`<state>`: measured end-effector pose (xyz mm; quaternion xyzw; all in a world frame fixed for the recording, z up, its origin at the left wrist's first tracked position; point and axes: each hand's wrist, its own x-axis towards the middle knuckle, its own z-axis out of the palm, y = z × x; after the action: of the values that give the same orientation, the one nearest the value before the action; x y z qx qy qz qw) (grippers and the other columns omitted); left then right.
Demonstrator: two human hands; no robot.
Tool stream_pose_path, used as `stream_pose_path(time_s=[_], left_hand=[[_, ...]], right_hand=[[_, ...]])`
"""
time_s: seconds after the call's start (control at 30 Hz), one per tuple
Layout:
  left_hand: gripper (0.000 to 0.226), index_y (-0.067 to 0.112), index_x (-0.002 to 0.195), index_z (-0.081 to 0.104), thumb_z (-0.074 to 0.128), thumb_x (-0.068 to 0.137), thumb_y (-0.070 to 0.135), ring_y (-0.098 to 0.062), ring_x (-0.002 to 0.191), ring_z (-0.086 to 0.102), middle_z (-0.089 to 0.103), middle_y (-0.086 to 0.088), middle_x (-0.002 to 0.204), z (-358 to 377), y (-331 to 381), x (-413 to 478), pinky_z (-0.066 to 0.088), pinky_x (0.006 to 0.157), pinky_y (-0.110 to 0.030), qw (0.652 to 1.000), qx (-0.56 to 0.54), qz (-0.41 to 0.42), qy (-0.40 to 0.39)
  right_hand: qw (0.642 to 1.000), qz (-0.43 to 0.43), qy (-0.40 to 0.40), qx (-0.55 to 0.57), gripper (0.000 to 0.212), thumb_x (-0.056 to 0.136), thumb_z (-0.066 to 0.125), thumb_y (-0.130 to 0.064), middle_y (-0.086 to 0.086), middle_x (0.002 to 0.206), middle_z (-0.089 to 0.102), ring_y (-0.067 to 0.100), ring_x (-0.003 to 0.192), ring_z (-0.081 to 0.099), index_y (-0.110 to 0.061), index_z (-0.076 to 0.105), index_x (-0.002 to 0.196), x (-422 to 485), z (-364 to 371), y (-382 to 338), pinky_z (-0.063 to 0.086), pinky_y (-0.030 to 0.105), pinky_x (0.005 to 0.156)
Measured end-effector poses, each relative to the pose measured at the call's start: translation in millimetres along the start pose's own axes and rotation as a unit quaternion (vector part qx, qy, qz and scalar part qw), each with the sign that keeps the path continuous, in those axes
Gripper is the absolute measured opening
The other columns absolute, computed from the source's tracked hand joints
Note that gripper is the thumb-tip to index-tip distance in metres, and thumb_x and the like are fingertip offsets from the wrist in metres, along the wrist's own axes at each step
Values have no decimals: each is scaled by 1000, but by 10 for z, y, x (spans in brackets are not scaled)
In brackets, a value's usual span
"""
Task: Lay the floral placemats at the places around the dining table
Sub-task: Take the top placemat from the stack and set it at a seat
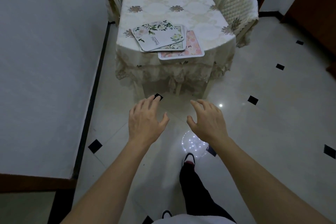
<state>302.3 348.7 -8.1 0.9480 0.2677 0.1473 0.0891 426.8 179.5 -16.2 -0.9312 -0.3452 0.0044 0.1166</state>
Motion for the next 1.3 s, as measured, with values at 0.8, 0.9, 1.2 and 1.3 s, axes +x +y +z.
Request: stream_pose_path(time_s=[0.8, 0.9, 1.2, 1.3], left_hand=[[55, 21, 134, 54, 52, 85, 48, -20, 122, 51, 58, 3, 134, 752, 336, 3245, 42, 101, -40, 996, 9, -85, 40], [54, 20, 134, 53, 54, 87, 47, -21, 123, 51, 58, 1, 135, 841, 178, 3461, 43, 102, -42, 995, 9, -99, 31], [60, 22, 137, 51, 45, 86, 54, -21, 125, 50, 56, 1, 139, 1135, -543, 4368, 45, 99, -45, 991, -7, -133, 2], [61, 21, 135, 52, 42, 85, 53, -21, 123, 52, 57, 1, 136, 1175, -818, 4725, 45, 98, -44, 990, -18, -143, -1]], right_hand=[[995, -92, 2, 32, 55, 85, 59, -42, 11, 132, 59, 31, 121, 54, -17, 54, 133, 3598, -43, 885, 42, 45, 102], [994, -99, -13, 35, 56, 86, 54, -43, 10, 133, 58, 29, 124, 51, -17, 52, 135, 3869, 75, 813, 41, 45, 103], [995, -94, -34, 27, 58, 87, 55, -44, 11, 139, 53, 31, 127, 49, -17, 50, 138, 4990, 370, 444, 41, 47, 105], [995, -86, -45, 21, 59, 89, 54, -44, 9, 144, 48, 29, 131, 45, -19, 46, 141, 5412, 431, 260, 37, 47, 108]])
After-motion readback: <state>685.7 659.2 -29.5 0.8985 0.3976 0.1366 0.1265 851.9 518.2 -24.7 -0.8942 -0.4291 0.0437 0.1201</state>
